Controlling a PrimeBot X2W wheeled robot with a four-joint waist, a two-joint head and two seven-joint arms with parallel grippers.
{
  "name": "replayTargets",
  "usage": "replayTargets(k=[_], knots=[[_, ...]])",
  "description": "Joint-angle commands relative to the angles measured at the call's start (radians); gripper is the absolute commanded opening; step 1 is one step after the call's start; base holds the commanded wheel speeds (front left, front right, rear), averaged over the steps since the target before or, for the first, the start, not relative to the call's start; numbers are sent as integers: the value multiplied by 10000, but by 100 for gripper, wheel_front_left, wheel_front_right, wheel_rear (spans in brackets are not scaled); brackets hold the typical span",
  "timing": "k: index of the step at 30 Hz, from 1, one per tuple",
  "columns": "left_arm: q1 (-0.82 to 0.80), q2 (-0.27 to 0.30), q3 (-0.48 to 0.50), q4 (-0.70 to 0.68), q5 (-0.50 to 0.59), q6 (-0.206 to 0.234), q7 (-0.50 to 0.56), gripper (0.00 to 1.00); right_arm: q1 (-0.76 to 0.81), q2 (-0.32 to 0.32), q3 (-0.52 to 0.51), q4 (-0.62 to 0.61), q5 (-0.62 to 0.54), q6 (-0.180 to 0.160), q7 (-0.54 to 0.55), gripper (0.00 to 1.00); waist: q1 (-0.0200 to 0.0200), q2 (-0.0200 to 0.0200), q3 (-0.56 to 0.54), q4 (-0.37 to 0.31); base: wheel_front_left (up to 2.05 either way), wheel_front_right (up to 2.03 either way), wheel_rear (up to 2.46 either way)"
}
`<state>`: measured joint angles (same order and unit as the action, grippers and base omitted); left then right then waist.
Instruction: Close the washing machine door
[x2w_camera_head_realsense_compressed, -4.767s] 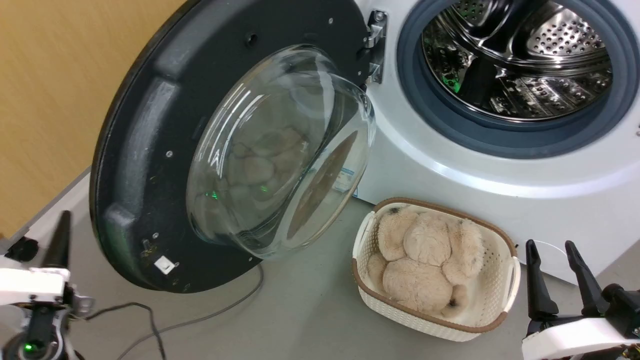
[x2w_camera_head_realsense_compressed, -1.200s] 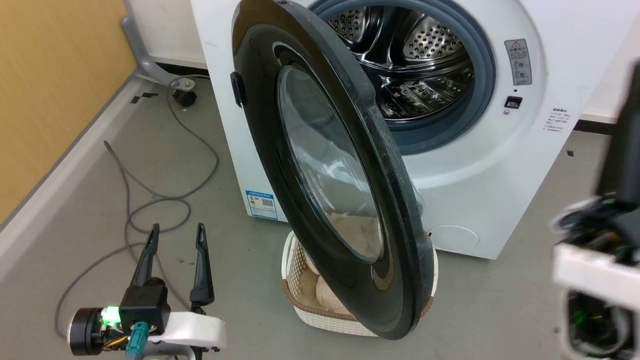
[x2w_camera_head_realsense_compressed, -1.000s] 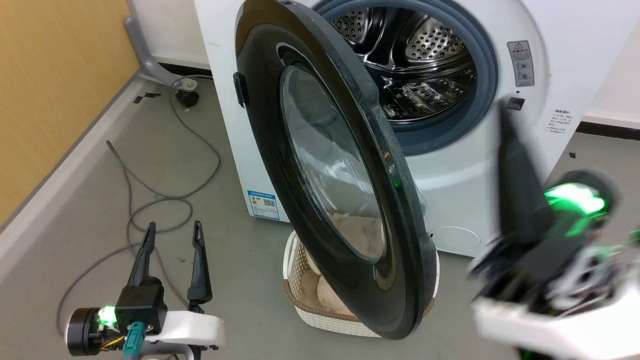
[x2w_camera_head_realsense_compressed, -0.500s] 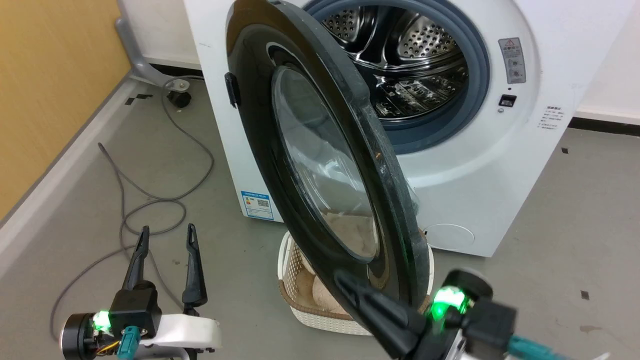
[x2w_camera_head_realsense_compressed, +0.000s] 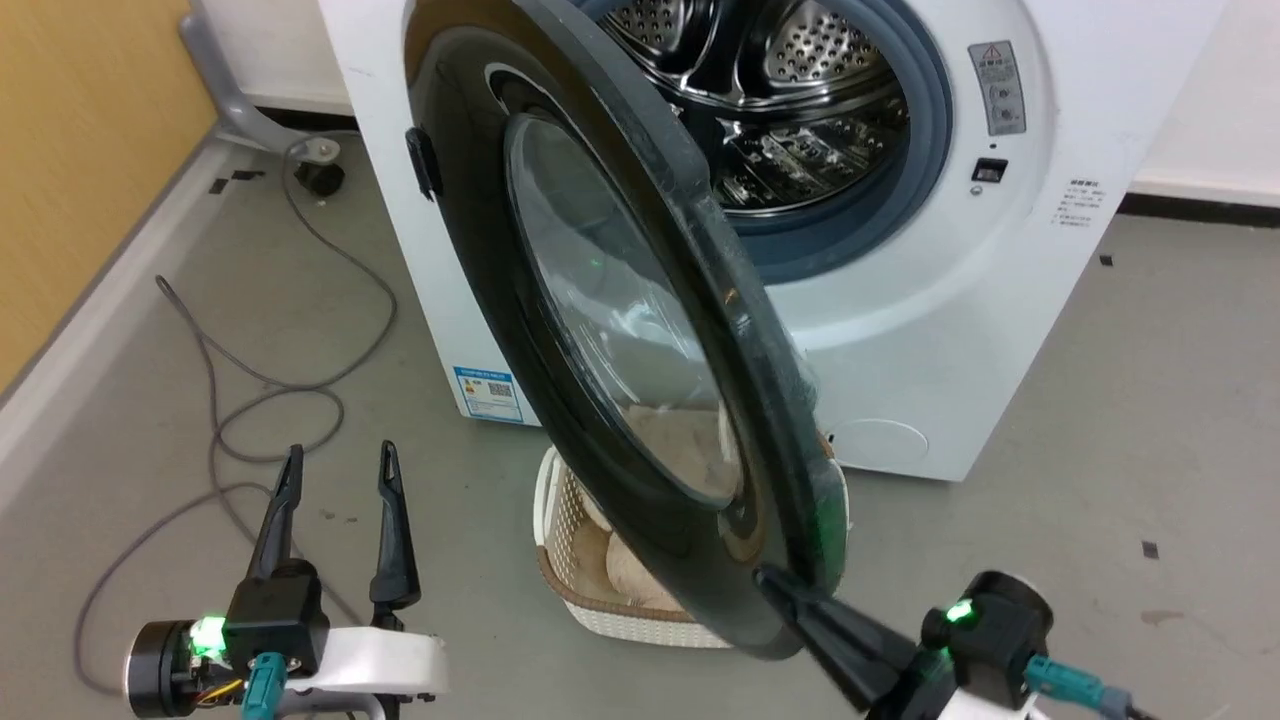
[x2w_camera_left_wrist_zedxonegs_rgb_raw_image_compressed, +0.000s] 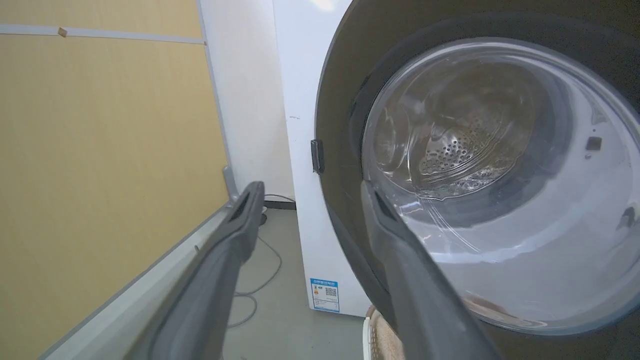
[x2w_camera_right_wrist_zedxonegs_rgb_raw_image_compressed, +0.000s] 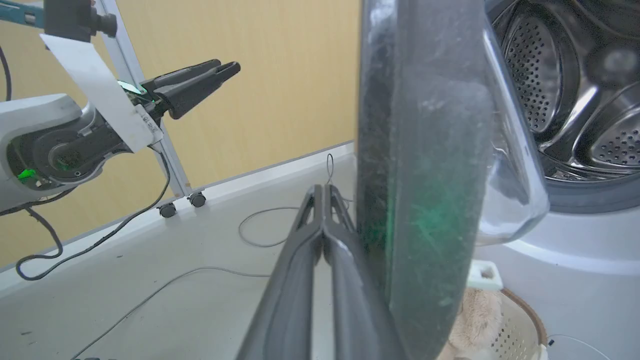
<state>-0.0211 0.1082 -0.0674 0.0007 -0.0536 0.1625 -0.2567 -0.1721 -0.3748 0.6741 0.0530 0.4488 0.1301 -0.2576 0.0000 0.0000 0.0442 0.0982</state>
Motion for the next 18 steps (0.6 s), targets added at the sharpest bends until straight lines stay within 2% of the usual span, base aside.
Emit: replayTargets(k=[1, 11, 17, 18], knots=[[-44, -44, -7, -62, 80, -52, -51, 100, 74, 76, -238, 110, -39, 6, -42, 0, 0, 0, 80, -49, 0, 0, 0], [-541, -220, -312, -244, 230, -207, -51, 100, -688, 249, -2594, 977, -159, 6, -42, 0, 0, 0, 834, -160, 0, 0, 0], [-1115, -329, -587, -406, 311, -248, -51, 100, -2008, 21, -3626, 1818, -525, 6, -42, 0, 0, 0, 1724, -113, 0, 0, 0], [-1451, -380, -711, -501, 328, -231, -51, 100, -2761, -122, -3933, 2270, -617, 6, -42, 0, 0, 0, 2188, -45, 0, 0, 0]])
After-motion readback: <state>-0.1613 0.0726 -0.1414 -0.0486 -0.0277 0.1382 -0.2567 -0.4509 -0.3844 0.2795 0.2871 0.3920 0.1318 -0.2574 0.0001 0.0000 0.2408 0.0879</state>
